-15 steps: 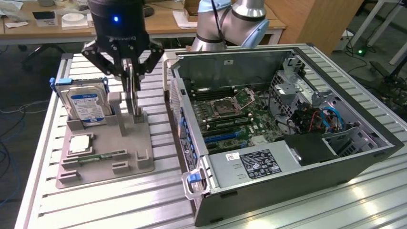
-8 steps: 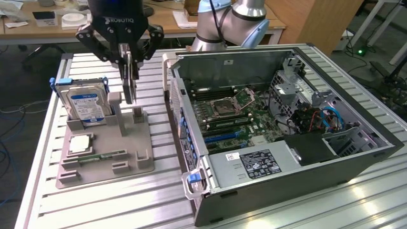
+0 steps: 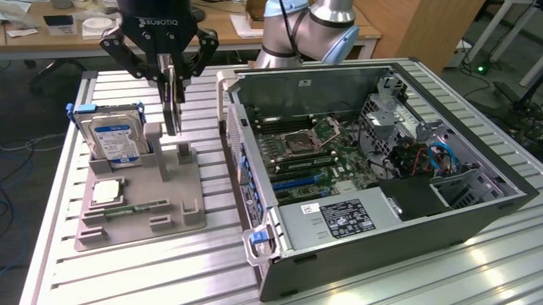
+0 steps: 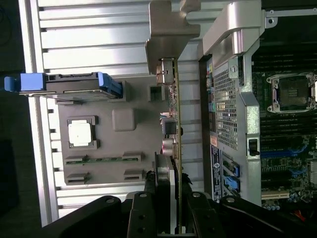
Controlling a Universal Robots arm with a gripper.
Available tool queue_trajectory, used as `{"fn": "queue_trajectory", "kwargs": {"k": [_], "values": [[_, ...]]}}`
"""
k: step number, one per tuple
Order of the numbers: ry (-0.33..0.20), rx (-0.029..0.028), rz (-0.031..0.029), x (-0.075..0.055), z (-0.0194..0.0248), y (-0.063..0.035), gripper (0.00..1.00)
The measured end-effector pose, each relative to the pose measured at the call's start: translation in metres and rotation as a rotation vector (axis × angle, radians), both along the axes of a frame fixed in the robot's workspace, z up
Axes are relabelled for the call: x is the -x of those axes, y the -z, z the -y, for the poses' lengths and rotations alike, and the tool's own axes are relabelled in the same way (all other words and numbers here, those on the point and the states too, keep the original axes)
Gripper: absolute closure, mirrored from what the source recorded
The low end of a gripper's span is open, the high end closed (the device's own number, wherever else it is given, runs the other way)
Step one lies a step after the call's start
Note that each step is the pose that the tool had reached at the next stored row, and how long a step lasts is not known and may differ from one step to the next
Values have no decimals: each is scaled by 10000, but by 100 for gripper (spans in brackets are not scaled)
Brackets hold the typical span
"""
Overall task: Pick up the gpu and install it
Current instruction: 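Pick up the gpu and move the gpu toward the slot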
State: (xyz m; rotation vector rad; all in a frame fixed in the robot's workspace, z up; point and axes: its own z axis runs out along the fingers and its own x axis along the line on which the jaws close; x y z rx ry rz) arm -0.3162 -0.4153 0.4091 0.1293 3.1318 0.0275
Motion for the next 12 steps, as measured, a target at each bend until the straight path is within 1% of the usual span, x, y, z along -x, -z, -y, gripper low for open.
{"fn": "queue_trajectory", "kwargs": {"k": [3,5,6,9,12], "values": [[-1,1,8,-1,-1,-13,72],[-2,-1,40,-1,-1,-35,72],[-2,-2,44,-1,-2,-35,72],[1,0,50,-11,-3,-36,72],[0,0,53,-47,-3,-34,72]]}}
